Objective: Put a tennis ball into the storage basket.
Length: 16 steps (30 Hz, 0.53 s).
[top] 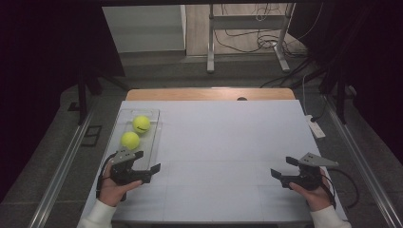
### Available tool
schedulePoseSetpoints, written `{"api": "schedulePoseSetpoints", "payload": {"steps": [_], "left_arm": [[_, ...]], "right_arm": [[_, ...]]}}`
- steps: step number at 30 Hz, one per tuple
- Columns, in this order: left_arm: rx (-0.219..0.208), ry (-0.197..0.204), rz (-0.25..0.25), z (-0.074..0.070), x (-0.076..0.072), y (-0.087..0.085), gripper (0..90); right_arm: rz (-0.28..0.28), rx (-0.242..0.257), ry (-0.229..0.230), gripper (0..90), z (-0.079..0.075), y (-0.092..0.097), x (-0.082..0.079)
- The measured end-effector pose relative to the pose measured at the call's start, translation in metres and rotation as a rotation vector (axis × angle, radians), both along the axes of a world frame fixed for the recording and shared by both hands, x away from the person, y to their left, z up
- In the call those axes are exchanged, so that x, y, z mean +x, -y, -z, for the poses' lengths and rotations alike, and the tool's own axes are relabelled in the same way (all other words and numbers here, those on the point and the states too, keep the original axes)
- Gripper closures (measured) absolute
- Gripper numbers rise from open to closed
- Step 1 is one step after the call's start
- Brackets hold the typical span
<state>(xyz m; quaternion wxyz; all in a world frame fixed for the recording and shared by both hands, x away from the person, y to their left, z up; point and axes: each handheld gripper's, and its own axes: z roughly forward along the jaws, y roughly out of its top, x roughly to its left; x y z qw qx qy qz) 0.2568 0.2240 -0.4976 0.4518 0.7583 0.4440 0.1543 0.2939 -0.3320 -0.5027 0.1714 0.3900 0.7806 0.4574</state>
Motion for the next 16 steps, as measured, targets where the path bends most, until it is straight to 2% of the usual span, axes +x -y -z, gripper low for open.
{"api": "schedulePoseSetpoints", "payload": {"steps": [16], "left_arm": [[-0.003,0.009,-0.002,-0.0007,-0.0025,0.0001,12.3]], "right_arm": [[-0.007,0.003,0.007,14.9,-0.0007,-0.0003,-0.0005]]}}
